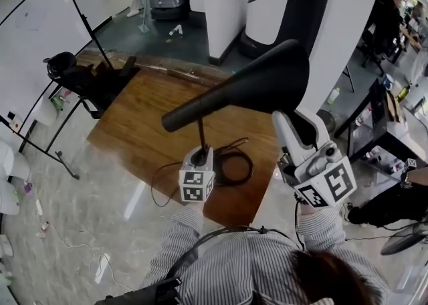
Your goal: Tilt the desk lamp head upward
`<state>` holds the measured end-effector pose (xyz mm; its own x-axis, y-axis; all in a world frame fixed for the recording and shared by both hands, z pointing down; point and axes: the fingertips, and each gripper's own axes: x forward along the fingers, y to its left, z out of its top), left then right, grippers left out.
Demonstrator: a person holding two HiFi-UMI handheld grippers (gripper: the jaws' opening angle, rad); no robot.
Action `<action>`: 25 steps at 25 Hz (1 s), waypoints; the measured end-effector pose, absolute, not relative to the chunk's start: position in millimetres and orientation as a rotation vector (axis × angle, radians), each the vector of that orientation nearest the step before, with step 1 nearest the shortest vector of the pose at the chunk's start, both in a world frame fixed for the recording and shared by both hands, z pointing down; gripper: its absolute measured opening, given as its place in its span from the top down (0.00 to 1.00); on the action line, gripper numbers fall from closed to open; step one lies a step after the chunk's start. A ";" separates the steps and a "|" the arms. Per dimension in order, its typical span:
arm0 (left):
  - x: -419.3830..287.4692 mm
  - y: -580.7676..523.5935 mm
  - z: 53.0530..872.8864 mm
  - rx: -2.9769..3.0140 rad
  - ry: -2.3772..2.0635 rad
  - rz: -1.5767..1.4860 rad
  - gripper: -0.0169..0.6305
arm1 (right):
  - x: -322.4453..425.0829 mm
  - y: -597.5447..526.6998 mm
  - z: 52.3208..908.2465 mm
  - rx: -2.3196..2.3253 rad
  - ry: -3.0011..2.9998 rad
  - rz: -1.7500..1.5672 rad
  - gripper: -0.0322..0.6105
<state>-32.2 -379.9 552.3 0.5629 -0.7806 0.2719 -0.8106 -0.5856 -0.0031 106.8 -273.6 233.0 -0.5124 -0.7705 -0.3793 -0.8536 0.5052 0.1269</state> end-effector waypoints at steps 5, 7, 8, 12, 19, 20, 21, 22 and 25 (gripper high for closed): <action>-31.9 -377.4 553.1 2.692 -1.357 0.410 0.93 | 96.2 -269.5 212.4 -1.359 2.503 0.579 0.85; -31.5 -376.8 555.4 2.695 -1.361 0.423 0.93 | 93.2 -268.0 208.8 -1.353 2.515 0.621 0.85; -31.0 -376.5 556.2 2.697 -1.362 0.429 0.93 | 91.9 -267.1 206.9 -1.350 2.519 0.642 0.85; -29.4 -377.0 555.5 2.719 -1.357 0.447 0.93 | 85.4 -263.8 198.2 -1.337 2.530 0.719 0.84; -30.1 -375.5 550.5 2.731 -1.372 0.474 0.93 | 79.1 -263.7 190.4 -1.296 2.536 0.730 0.85; -30.4 -375.8 550.6 2.725 -1.376 0.468 0.93 | 79.3 -264.0 189.7 -1.291 2.533 0.730 0.85; -30.6 -376.0 551.5 2.716 -1.379 0.453 0.93 | 79.8 -264.0 190.0 -1.288 2.530 0.725 0.85; -30.8 -375.9 552.5 2.704 -1.382 0.431 0.93 | 80.6 -263.5 191.1 -1.286 2.525 0.715 0.85; -31.8 -374.9 553.1 2.672 -1.396 0.368 0.93 | 84.1 -259.6 194.9 -1.286 2.507 0.690 0.85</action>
<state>-31.8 -374.9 553.1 0.5492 -0.7941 0.2604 -0.8193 -0.5731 -0.0195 84.1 -259.6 194.9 -0.5837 -0.6984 -0.4141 -0.8120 0.5010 0.2994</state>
